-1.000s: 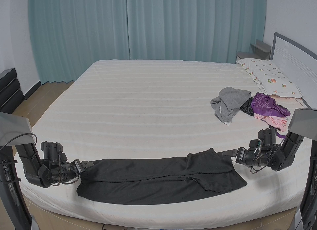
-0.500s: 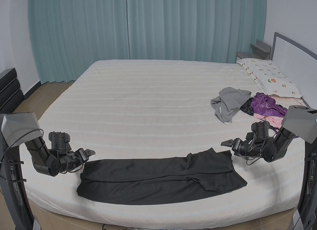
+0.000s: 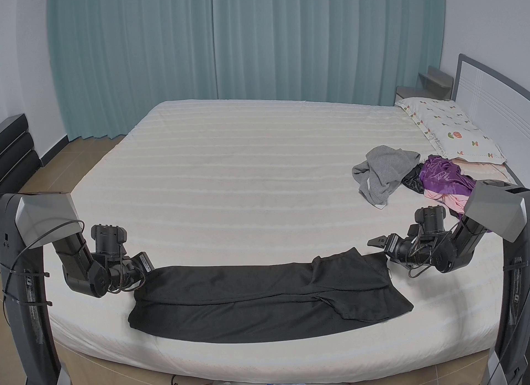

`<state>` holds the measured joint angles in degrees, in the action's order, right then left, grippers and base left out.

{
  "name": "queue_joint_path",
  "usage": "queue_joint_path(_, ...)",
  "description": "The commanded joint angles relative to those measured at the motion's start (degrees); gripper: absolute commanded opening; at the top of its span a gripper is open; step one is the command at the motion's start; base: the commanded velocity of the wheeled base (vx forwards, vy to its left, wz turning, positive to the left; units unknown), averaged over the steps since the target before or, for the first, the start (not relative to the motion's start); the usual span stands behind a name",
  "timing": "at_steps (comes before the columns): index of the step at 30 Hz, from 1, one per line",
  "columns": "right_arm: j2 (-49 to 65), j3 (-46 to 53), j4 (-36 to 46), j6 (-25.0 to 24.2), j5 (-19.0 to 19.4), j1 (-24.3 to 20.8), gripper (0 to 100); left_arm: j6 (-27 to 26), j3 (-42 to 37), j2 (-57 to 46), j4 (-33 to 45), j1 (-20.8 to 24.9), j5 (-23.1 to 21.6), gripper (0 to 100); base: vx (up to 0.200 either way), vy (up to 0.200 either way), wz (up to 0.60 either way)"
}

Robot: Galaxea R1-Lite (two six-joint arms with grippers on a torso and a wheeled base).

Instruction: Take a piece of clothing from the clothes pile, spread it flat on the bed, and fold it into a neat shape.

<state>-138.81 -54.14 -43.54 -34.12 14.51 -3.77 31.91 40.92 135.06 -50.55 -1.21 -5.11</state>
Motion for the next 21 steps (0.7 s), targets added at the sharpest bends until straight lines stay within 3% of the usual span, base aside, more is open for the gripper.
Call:
queue_joint_path(1, -0.7, -0.4, 0.0, 0.0, -0.3, 0.0, 100, 0.2, -0.3, 0.5, -0.3, -0.6, 0.1, 0, 0.000, 0.000, 0.00)
queue_joint_path(5, -0.6, -0.4, 0.7, -0.1, -0.3, 0.1, 100, 0.4, -0.9, 0.2, -1.7, -1.5, 1.2, 0, 0.000, 0.000, 0.00)
queue_joint_path(11, -0.8, -1.2, 0.9, -0.9, -0.3, 0.2, 100, 4.9, -0.3, 0.0, -3.1, -2.0, 2.5, 0, 0.000, 0.000, 0.00)
queue_joint_path(21, -2.0, -5.5, 5.3, -2.5, -0.4, 0.1, 100, 5.2, 0.6, 0.6, -3.9, -2.0, 2.5, 0, 0.000, 0.000, 0.00)
